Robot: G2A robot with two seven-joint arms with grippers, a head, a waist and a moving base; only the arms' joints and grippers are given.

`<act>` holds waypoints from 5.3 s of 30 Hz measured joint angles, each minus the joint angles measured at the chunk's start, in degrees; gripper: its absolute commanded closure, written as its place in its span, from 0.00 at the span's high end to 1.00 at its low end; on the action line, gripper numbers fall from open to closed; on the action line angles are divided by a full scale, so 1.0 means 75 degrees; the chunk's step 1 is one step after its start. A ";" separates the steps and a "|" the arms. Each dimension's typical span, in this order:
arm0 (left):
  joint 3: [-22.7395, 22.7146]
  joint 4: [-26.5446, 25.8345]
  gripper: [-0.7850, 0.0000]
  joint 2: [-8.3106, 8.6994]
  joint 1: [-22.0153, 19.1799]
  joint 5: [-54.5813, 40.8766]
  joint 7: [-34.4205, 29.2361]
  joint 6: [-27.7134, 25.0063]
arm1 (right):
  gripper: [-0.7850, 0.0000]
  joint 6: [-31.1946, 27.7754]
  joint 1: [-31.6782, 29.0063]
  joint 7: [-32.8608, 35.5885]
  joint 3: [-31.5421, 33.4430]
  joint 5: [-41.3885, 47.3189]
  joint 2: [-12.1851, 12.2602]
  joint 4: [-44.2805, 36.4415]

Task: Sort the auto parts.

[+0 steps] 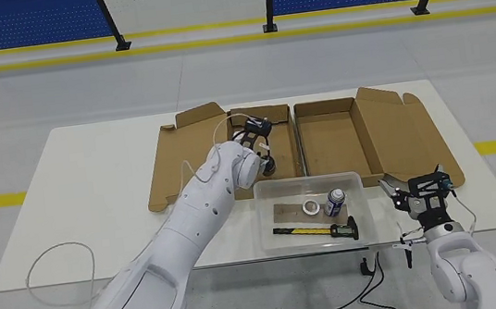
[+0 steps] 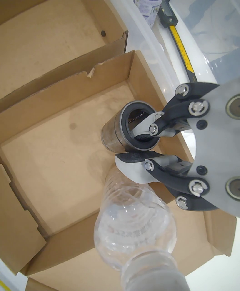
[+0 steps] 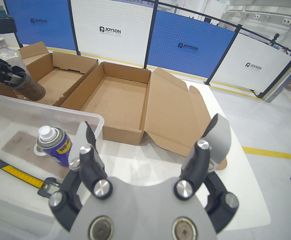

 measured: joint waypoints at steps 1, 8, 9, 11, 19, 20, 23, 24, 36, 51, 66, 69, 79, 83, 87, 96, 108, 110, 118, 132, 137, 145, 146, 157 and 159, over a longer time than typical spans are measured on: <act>-0.0036 -0.0013 0.00 0.0011 0.0013 0.0005 -0.0007 0.0018 | 1.00 0.0000 0.0000 0.0000 0.0000 0.0000 0.0000 0.0000; -0.0284 -0.0336 0.00 0.0102 0.0171 0.0011 -0.0411 0.0164 | 1.00 0.0000 0.0000 0.0000 0.0000 0.0000 0.0000 0.0000; -0.0320 -0.0425 0.00 0.0123 0.0206 0.0048 -0.0508 0.0197 | 1.00 0.0000 0.0000 0.0000 0.0000 0.0000 0.0000 0.0000; -0.0383 -0.0554 0.00 0.0158 0.0257 0.0102 -0.0643 0.0235 | 1.00 0.0000 0.0000 0.0000 0.0000 0.0000 0.0000 0.0000; -0.0736 -0.0930 0.00 0.0331 0.0424 0.0349 -0.1216 0.0428 | 1.00 0.0000 0.0000 0.0000 0.0000 0.0000 0.0000 0.0000; -0.0774 -0.0967 0.00 0.0349 0.0448 0.0366 -0.1288 0.0450 | 1.00 0.0000 0.0000 0.0000 0.0000 0.0000 0.0000 0.0000; -0.0847 -0.1077 0.00 0.0394 0.0532 0.0452 -0.1494 0.0446 | 1.00 0.0000 0.0000 0.0000 0.0000 0.0000 0.0000 0.0000; -0.0871 -0.1120 0.00 0.0406 0.0566 0.0465 -0.1539 0.0434 | 1.00 0.0000 0.0000 0.0000 0.0000 0.0000 0.0000 0.0000; -0.1060 -0.1230 0.00 0.0466 0.0622 0.0648 -0.1958 0.0566 | 1.00 0.0000 0.0000 0.0000 0.0000 0.0000 0.0000 0.0000; -0.1082 -0.1065 0.21 0.0417 0.0559 0.0751 -0.1925 0.0634 | 1.00 0.0000 0.0000 0.0000 0.0000 0.0000 0.0000 0.0000; -0.1430 -0.3478 0.55 0.0689 0.1421 0.1525 -0.2656 0.0480 | 1.00 0.0000 0.0000 0.0000 0.0000 0.0000 0.0000 0.0000; -0.1631 -0.4550 0.91 0.0798 0.1836 0.1696 -0.2748 0.0345 | 1.00 0.0000 0.0000 0.0000 0.0000 0.0000 0.0000 0.0000; -0.1596 -0.6384 1.00 0.0965 0.2960 0.1568 -0.1418 -0.1369 | 1.00 0.0000 0.0000 0.0000 0.0000 0.0000 0.0000 0.0000; -0.1191 -0.6203 1.00 0.0920 0.3109 0.1535 -0.0739 -0.1811 | 1.00 0.0000 0.0000 0.0000 0.0000 0.0000 0.0000 0.0000; -0.0707 -0.5687 1.00 0.0810 0.3042 0.1395 -0.0170 -0.2035 | 1.00 0.0000 0.0000 0.0000 0.0000 0.0000 0.0000 0.0000; 0.0124 -0.4269 1.00 0.0452 0.2465 0.0835 0.0700 -0.2231 | 1.00 0.0000 0.0000 0.0000 0.0000 0.0000 0.0000 0.0000; 0.0658 -0.2333 0.90 0.0001 0.1746 -0.0032 0.1598 -0.2724 | 1.00 0.0000 0.0000 0.0000 0.0000 0.0000 0.0000 0.0000; 0.0702 -0.2091 0.87 -0.0065 0.1681 -0.0216 0.1709 -0.2828 | 1.00 0.0000 0.0000 0.0000 0.0000 0.0000 0.0000 0.0000; 0.0896 -0.1258 0.82 -0.0320 0.1413 -0.0639 0.2121 -0.3131 | 1.00 0.0000 0.0000 0.0000 0.0000 0.0000 0.0000 0.0000; 0.1323 -0.0442 0.49 -0.0716 0.1101 -0.0563 0.2403 -0.3230 | 1.00 0.0000 0.0000 0.0000 0.0000 0.0000 0.0000 0.0000; 0.1379 -0.0229 0.33 -0.0818 0.1024 -0.0559 0.2467 -0.3241 | 1.00 0.0000 0.0000 0.0000 0.0000 0.0000 0.0000 0.0000; 0.1337 -0.0060 0.00 -0.0903 0.0996 -0.0573 0.2528 -0.3166 | 1.00 0.0000 0.0000 0.0000 0.0000 0.0000 0.0000 0.0000; 0.1324 -0.0072 0.00 -0.0903 0.0997 -0.0566 0.2523 -0.3159 | 1.00 0.0000 0.0000 0.0000 0.0000 0.0000 0.0000 0.0000; 0.1213 -0.0806 0.00 -0.0712 0.1165 0.0346 0.2261 -0.2841 | 1.00 0.0000 0.0000 0.0000 0.0000 0.0000 0.0000 0.0000; 0.1096 -0.1053 0.00 -0.0645 0.1295 0.0356 0.2165 -0.2819 | 1.00 0.0000 0.0000 0.0000 0.0000 0.0000 0.0000 0.0000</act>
